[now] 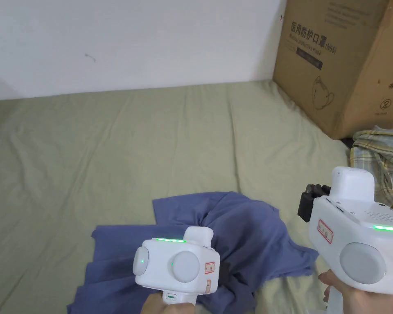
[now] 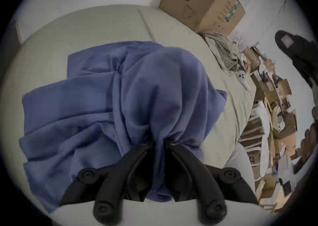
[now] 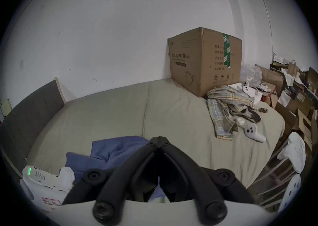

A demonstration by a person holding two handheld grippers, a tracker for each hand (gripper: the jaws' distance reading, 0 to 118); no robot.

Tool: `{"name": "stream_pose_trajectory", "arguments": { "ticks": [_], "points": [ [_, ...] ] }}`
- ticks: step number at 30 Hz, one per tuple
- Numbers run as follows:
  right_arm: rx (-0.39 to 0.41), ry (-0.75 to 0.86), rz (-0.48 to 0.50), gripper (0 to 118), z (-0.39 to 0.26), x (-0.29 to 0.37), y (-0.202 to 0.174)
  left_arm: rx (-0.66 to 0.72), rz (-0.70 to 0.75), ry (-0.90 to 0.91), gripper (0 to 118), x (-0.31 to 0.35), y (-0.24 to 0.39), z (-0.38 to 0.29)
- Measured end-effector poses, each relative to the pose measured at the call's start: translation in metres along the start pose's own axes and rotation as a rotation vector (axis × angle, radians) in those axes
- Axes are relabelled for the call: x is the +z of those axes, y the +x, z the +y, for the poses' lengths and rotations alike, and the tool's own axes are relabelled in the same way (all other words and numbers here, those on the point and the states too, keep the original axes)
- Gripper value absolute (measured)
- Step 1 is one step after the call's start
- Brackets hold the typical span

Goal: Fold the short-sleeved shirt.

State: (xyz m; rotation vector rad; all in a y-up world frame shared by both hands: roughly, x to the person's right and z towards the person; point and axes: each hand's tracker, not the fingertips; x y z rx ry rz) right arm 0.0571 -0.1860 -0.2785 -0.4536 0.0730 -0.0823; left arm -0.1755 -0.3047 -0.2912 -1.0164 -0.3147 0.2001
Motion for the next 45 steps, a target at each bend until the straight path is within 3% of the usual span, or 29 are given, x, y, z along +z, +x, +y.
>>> {"name": "stream_pose_trajectory", "arguments": {
  "ticks": [1,3,4,5,6,7,11,12,13,15,16,18,22,27,28,30,31,32,37,40,41,42,43,45],
  "points": [
    [0.000,-0.006,0.004,1,-0.001,-0.001,-0.002,0.004,0.007,0.001,12,0.005,0.000,0.001],
    [0.002,-0.014,0.015,1,-0.003,-0.002,-0.006,0.007,0.001,-0.002,34,0.011,-0.004,0.005],
    [0.005,-0.018,0.021,1,-0.004,-0.002,-0.009,0.012,-0.003,0.003,57,0.016,-0.005,0.006],
    [0.010,-0.021,0.030,1,-0.005,-0.002,-0.012,0.019,-0.009,0.010,94,0.023,-0.006,0.008],
    [0.015,-0.023,0.035,1,-0.005,-0.002,-0.015,0.026,-0.006,0.018,113,0.028,-0.008,0.008],
    [0.022,-0.027,0.041,1,-0.006,-0.003,-0.017,0.034,0.001,0.033,118,0.036,-0.011,0.007],
    [0.043,-0.042,0.073,0,-0.008,-0.005,-0.028,0.086,0.018,0.081,118,0.072,-0.036,0.005],
    [0.047,-0.048,0.080,1,-0.009,-0.006,-0.031,0.107,0.032,0.087,115,0.080,-0.043,0.003],
    [0.050,-0.053,0.086,1,-0.011,-0.007,-0.035,0.146,0.061,0.105,104,0.089,-0.054,0.001],
    [0.057,-0.066,0.101,1,-0.015,-0.009,-0.040,0.174,0.096,0.131,26,0.100,-0.071,-0.010],
    [0.063,-0.073,0.109,1,-0.017,-0.011,-0.043,0.186,0.129,0.118,0,0.100,-0.080,-0.018],
    [0.075,-0.092,0.116,1,-0.020,-0.015,-0.049,0.241,0.195,0.069,0,0.095,-0.099,-0.035],
    [0.094,-0.122,0.133,1,-0.027,-0.027,-0.060,0.321,0.170,0.058,0,0.094,-0.125,-0.061],
    [0.109,-0.152,0.141,0,-0.026,-0.049,-0.071,0.282,0.247,0.054,5,0.099,-0.150,-0.035],
    [0.110,-0.154,0.141,1,-0.026,-0.053,-0.073,0.279,0.267,0.066,22,0.099,-0.157,-0.024],
    [0.111,-0.163,0.143,1,-0.025,-0.062,-0.075,0.275,0.277,0.061,91,0.093,-0.170,0.001],
    [0.111,-0.174,0.144,1,-0.025,-0.066,-0.075,0.275,0.281,0.061,107,0.088,-0.177,0.014],
    [0.115,-0.182,0.146,1,-0.024,-0.071,-0.076,0.270,0.288,0.080,110,0.083,-0.183,0.026],
    [0.154,-0.211,0.139,1,-0.025,-0.092,-0.078,0.270,0.331,0.039,105,0.037,-0.208,0.074],
    [0.161,-0.236,0.134,1,-0.028,-0.103,-0.074,0.291,0.336,-0.029,67,0.005,-0.217,0.079],
    [0.162,-0.241,0.127,1,-0.029,-0.106,-0.072,0.258,0.411,-0.064,66,-0.001,-0.215,0.074],
    [0.165,-0.245,0.118,1,-0.030,-0.109,-0.070,0.234,0.381,-0.023,62,0.003,-0.208,0.071],
    [0.168,-0.250,0.110,1,-0.032,-0.112,-0.066,0.210,0.403,0.001,53,0.009,-0.201,0.068],
    [0.161,-0.265,0.103,1,-0.033,-0.120,-0.061,0.194,0.429,0.007,17,0.013,-0.195,0.064]
  ]
}}
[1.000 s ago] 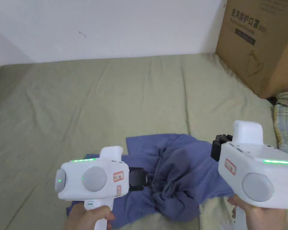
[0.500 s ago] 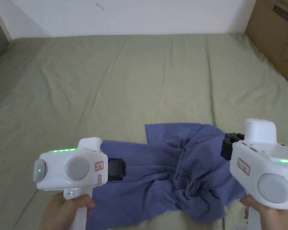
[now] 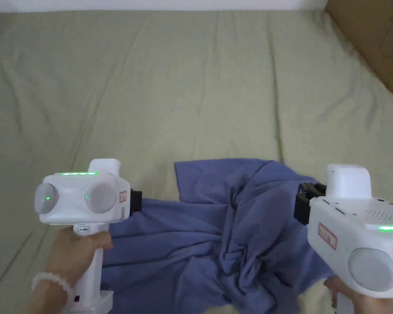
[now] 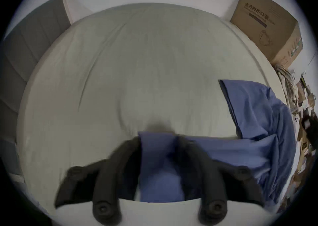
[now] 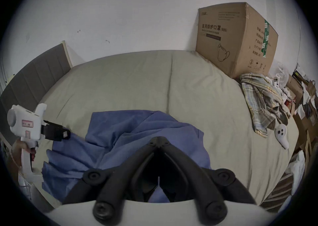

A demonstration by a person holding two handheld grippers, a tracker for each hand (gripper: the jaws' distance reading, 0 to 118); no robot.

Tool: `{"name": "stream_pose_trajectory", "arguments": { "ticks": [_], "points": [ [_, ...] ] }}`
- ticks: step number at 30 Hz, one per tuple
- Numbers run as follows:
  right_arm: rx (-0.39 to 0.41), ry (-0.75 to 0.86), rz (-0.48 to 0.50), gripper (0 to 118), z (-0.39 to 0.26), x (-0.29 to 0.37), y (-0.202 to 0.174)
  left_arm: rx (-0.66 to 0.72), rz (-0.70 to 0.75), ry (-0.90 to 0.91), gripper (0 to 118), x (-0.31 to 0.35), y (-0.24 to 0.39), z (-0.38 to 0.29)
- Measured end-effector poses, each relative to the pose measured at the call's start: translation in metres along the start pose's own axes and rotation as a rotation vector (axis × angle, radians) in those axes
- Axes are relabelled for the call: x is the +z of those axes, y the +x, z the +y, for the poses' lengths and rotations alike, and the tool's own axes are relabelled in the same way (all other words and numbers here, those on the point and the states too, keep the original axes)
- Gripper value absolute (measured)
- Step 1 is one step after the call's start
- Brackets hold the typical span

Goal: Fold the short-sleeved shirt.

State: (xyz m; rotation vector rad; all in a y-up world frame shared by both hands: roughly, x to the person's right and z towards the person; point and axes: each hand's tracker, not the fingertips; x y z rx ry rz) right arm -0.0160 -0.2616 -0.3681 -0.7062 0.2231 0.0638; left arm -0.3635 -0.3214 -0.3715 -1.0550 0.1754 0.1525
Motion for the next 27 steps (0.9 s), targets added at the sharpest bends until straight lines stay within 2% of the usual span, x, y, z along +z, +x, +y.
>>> {"name": "stream_pose_trajectory", "arguments": {
  "ticks": [1,5,6,7,8,9,12,14,16,19,21,22,23,24,25,26,27],
  "points": [
    [-0.009,-0.013,0.012,1,0.002,-0.004,0.003,-0.034,0.017,0.011,7,0.004,0.002,-0.001],
    [-0.052,-0.054,0.099,2,0.023,-0.019,0.016,-0.043,0.012,0.005,7,0.016,0.007,0.000],
    [-0.041,-0.054,0.094,13,0.032,-0.024,0.018,-0.044,0.018,0.009,7,0.020,0.009,-0.001],
    [-0.026,-0.047,0.070,29,0.042,-0.029,0.018,-0.042,0.016,0.024,7,0.026,0.009,-0.003],
    [0.009,-0.050,0.062,58,0.054,-0.038,0.019,-0.049,0.006,0.037,7,0.031,0.006,-0.002],
    [0.039,-0.073,0.085,79,0.063,-0.046,0.020,-0.051,0.005,0.043,7,0.035,0.005,-0.003],
    [0.076,-0.167,0.174,83,0.088,-0.081,0.018,-0.028,-0.008,0.062,7,0.047,-0.001,-0.002],
    [0.090,-0.176,0.200,83,0.097,-0.101,0.013,0.004,-0.029,0.079,7,0.053,-0.004,-0.003],
    [0.129,-0.220,0.170,83,0.101,-0.128,0.008,0.002,-0.033,0.075,7,0.054,-0.007,0.000],
    [0.206,-0.395,0.152,80,0.092,-0.172,0.002,0.000,-0.038,0.072,7,0.053,-0.008,0.001],
    [0.282,-0.464,0.134,62,0.076,-0.189,-0.001,0.008,-0.042,0.067,7,0.052,-0.010,0.001],
    [0.293,-0.448,0.124,61,0.068,-0.189,-0.001,0.015,-0.045,0.066,7,0.052,-0.011,0.001],
    [0.280,-0.374,0.141,50,0.068,-0.182,-0.003,0.019,-0.047,0.065,7,0.052,-0.011,0.001],
    [0.267,-0.395,0.150,40,0.071,-0.179,-0.004,0.017,-0.048,0.064,7,0.052,-0.012,0.002],
    [0.268,-0.391,0.142,19,0.074,-0.177,-0.007,0.013,-0.048,0.062,7,0.053,-0.013,0.002],
    [0.259,-0.384,0.157,8,0.075,-0.176,-0.009,0.007,-0.046,0.059,7,0.054,-0.013,0.003],
    [0.273,-0.382,0.098,8,0.076,-0.176,-0.012,0.005,-0.043,0.059,7,0.054,-0.014,0.004]
  ]
}}
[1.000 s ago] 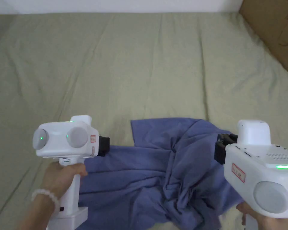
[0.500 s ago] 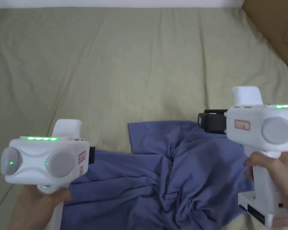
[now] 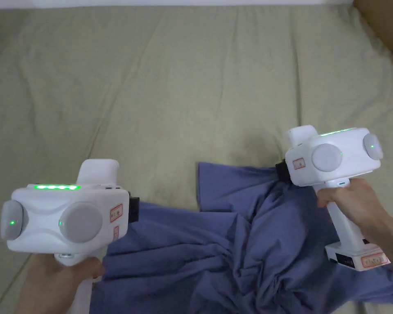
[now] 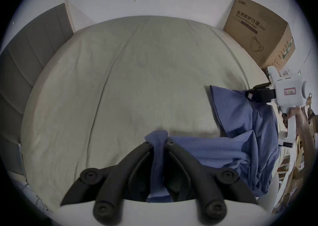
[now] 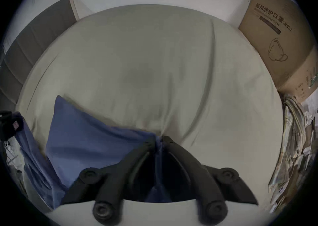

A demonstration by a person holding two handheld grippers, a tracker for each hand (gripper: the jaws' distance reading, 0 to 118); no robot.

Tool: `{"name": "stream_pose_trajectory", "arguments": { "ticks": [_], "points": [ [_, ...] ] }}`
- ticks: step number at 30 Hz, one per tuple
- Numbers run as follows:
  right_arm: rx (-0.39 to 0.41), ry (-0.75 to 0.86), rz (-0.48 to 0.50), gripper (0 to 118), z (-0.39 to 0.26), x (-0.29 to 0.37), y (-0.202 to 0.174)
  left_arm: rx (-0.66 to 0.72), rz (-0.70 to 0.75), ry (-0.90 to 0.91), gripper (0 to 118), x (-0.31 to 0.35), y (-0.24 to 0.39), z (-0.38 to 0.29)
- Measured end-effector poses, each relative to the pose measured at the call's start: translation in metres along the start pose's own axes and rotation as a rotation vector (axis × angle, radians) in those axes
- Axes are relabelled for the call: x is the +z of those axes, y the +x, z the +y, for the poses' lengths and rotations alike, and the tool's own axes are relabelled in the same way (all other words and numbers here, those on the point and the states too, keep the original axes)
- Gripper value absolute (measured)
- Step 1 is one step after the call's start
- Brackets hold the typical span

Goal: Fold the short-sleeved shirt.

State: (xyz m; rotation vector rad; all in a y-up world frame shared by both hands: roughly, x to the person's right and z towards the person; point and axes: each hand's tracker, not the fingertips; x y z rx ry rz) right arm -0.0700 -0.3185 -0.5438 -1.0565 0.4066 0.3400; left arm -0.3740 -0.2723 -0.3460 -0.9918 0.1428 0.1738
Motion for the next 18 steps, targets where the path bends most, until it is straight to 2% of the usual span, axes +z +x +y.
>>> {"name": "stream_pose_trajectory", "arguments": {
  "ticks": [1,4,6,10,18],
  "points": [
    [-0.003,-0.012,0.031,7,0.001,0.000,-0.001,0.003,0.005,0.002,7,0.002,-0.001,0.001],
    [-0.020,0.006,0.035,7,0.003,0.009,0.009,0.016,0.006,0.013,7,0.011,-0.005,0.006],
    [-0.075,0.055,0.068,7,0.007,0.032,0.019,0.014,0.015,0.029,7,0.023,-0.007,0.012],
    [-0.111,0.166,0.013,7,0.022,0.097,0.042,0.001,0.059,0.105,7,0.058,-0.014,0.028],
    [-0.259,0.402,-0.023,7,0.042,0.239,0.105,-0.062,0.181,0.286,7,0.150,-0.039,0.084]
  ]
}}
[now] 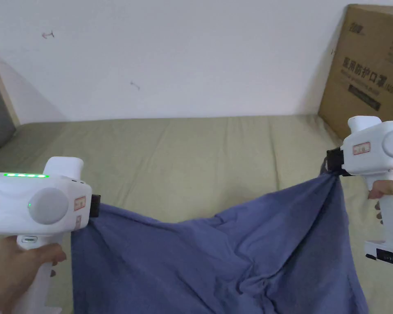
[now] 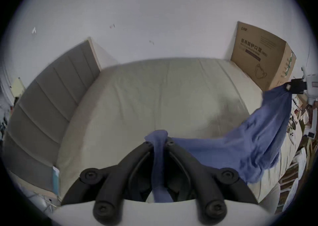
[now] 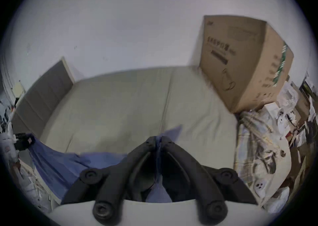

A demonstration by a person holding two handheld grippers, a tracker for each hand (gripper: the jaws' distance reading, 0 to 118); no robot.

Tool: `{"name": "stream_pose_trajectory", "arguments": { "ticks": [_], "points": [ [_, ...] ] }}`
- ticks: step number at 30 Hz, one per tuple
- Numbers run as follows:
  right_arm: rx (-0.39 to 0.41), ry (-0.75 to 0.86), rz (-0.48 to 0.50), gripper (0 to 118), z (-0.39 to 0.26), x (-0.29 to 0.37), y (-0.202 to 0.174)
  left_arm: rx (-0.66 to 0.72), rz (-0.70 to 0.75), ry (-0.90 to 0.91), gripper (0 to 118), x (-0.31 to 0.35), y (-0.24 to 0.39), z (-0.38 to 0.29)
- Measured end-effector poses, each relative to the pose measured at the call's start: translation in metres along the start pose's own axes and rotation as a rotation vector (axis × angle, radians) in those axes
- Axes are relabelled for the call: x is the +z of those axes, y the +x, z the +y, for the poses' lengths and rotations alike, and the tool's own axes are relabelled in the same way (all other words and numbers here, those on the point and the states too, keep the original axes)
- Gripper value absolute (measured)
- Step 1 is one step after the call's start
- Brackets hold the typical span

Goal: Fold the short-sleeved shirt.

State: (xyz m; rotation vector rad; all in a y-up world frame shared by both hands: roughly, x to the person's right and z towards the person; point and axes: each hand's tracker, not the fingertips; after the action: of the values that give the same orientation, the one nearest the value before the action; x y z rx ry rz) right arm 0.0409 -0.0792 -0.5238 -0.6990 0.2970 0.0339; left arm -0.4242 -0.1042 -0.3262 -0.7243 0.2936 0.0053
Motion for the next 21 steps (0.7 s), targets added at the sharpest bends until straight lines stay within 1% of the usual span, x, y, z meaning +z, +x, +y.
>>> {"name": "stream_pose_trajectory", "arguments": {
  "ticks": [3,4,5,7,9,13,17,21],
  "points": [
    [-0.047,0.064,-0.018,7,0.024,0.034,0.018,-0.032,0.025,0.060,7,0.020,-0.013,0.034],
    [-0.079,0.085,-0.028,7,0.031,0.042,0.024,-0.043,0.040,0.085,7,0.024,-0.017,0.045],
    [-0.098,0.093,-0.021,7,0.040,0.049,0.028,-0.042,0.057,0.097,7,0.028,-0.020,0.056],
    [-0.140,0.131,-0.010,7,0.057,0.061,0.033,-0.027,0.045,0.119,7,0.033,-0.027,0.076],
    [-0.149,0.176,0.016,7,0.075,0.067,0.032,-0.014,0.036,0.143,7,0.036,-0.031,0.096],
    [-0.122,0.206,0.012,7,0.121,0.067,0.019,-0.018,0.067,0.194,7,0.027,-0.036,0.139],
    [-0.117,0.259,0.008,7,0.178,0.057,0.004,0.024,0.085,0.234,7,0.010,-0.048,0.193],
    [-0.093,0.319,0.000,7,0.234,0.050,-0.013,0.064,0.115,0.302,7,0.003,-0.059,0.249]
  ]
}}
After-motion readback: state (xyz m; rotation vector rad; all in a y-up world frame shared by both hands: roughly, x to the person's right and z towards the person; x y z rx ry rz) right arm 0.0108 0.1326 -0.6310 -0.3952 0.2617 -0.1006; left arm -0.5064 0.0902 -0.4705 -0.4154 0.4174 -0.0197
